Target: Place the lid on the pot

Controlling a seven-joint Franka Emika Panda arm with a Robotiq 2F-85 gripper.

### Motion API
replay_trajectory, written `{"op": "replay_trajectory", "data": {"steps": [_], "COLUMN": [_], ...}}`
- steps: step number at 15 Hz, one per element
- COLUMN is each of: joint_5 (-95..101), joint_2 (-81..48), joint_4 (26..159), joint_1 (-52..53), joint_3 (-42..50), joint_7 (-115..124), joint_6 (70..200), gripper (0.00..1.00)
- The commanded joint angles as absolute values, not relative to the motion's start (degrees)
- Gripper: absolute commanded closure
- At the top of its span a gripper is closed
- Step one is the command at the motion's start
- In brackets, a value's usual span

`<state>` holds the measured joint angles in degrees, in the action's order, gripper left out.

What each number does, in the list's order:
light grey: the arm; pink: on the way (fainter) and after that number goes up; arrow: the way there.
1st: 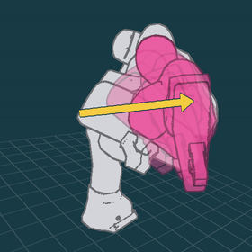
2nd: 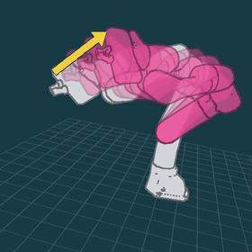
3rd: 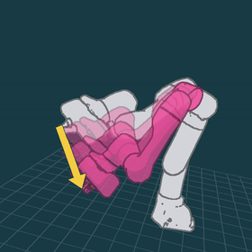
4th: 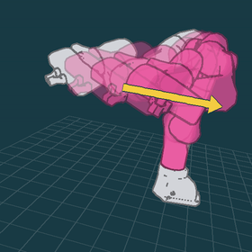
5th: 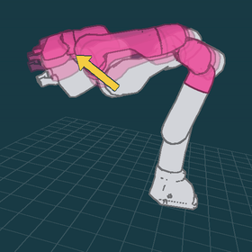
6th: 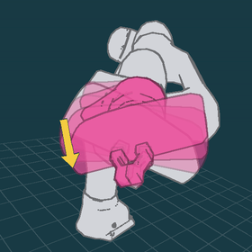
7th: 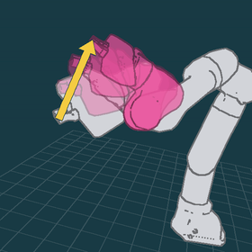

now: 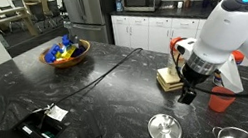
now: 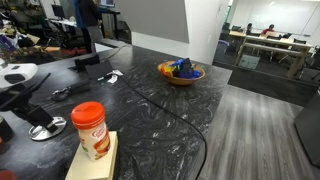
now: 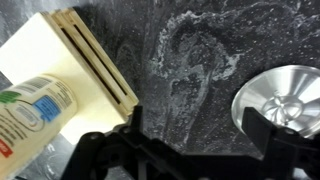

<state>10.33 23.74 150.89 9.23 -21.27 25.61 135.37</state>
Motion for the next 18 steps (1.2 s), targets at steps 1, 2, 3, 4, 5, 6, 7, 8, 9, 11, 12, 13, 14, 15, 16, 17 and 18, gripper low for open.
{"op": "replay_trajectory", "data": {"steps": [1,2,3,4,5,6,7,8,9,11,12,13,14,15,16,17,18], "joint_5": [8.8,8.18,6.96,5.85,4.62,3.63,2.27,1.23,2.31,3.1,3.14,3.14,3.13,3.13,3.14,3.14,2.84], "joint_2": [19.25,17.93,16.42,14.95,13.53,12.2,10.63,9.17,8.09,9.23,8.49,8.4,8.49,8.6,8.64,8.64,8.26], "joint_4": [149.25,148.91,148.53,148.21,147.83,147.46,146.79,145.94,145.09,146.21,145.77,145.83,145.85,145.85,145.85,145.85,145.7], "joint_1": [13.45,14.88,16.45,17.84,19.07,20.04,20.97,21.53,21.06,20.5,20.43,20.46,20.51,20.52,20.52,20.52,20.57], "joint_3": [-21.24,-21.22,-21.03,-20.84,-20.63,-20.42,-20.05,-19.81,-20.04,-20.75,-20.54,-20.54,-20.56,-20.57,-20.57,-20.57,-20.46], "joint_7": [18.79,16.73,14.57,12.17,9.47,6.55,3.07,-0.08,-1.51,1.19,0.84,0.87,0.91,0.91,0.91,0.91,0.46], "joint_6": [139.66,140.82,142.1,143.46,144.98,146.43,147.52,147.55,146.94,146.81,146.81,146.8,146.79,146.78,146.78,146.78,146.86], "gripper": [0.0,0.0,0.0,0.0,0.0,0.0,0.0,0.0,0.0,0.0,0.0,0.0,0.0,0.0,0.0,0.0,0.0]}}
